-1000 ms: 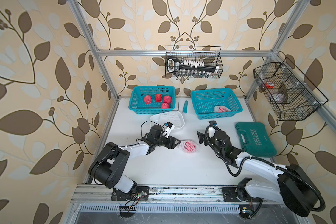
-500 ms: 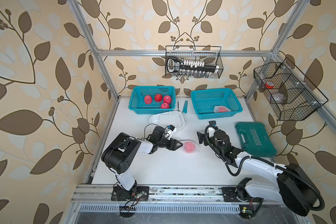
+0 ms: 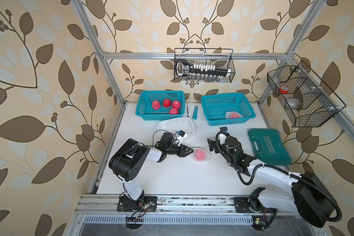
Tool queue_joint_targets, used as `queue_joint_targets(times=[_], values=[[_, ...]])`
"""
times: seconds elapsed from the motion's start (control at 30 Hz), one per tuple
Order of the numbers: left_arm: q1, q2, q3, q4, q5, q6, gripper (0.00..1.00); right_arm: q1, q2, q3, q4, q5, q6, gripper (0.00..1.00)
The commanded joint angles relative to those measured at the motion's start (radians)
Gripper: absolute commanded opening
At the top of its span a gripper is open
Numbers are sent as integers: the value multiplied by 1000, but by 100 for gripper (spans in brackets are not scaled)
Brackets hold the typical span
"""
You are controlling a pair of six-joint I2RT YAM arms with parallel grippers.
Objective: Remove foam nets from apples
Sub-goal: Adjust the apple at the center of the board.
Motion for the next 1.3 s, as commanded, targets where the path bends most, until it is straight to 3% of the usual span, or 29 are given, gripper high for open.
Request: queue_joint_targets(times=[0.0, 0.2, 0.4, 0.53, 0.67, 0.7, 0.83, 1.1, 1.27], values=[[-14, -3, 1, 49, 31, -12, 41, 2, 4, 28, -8, -7, 12, 100], [-22, -23, -9, 63, 37, -16, 41, 3, 7, 30, -9, -9, 15, 99], [-22, -16, -11, 89, 53, -22, 20, 2, 5, 30, -9, -2, 15, 100], [-22, -5, -21, 138, 67, -48, 17, 3, 5, 32, -14, 2, 14, 99], [-22, -30, -24, 120, 70, -43, 0, 2, 5, 32, -15, 10, 15, 99], [-21, -45, -23, 99, 63, -37, 0, 2, 7, 33, -16, 10, 15, 100], [-22, -129, 5, -73, 36, 25, 0, 3, 10, 35, -17, 9, 15, 99], [-22, -367, 124, -605, -110, 194, 0, 2, 4, 33, -20, 21, 17, 99], [-81, -378, 253, -886, -255, 276, 0, 2, 1, 33, -21, 15, 21, 100]])
